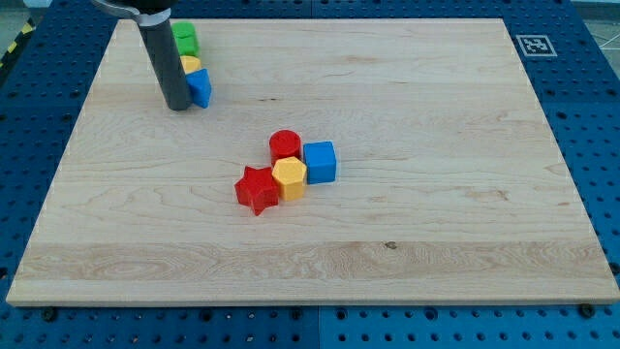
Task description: Nudge the blue triangle left a bit
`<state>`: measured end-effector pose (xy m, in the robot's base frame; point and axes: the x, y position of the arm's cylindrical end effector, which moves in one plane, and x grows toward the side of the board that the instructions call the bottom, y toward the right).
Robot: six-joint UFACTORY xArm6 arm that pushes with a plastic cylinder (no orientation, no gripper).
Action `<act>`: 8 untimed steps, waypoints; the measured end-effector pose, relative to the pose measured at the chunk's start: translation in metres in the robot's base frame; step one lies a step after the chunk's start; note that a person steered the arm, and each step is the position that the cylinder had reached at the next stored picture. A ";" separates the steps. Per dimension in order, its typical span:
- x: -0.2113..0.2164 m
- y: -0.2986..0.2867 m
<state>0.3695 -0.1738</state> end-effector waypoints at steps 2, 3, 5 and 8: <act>0.024 0.044; 0.028 0.074; -0.007 0.076; -0.008 0.060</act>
<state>0.3616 -0.1135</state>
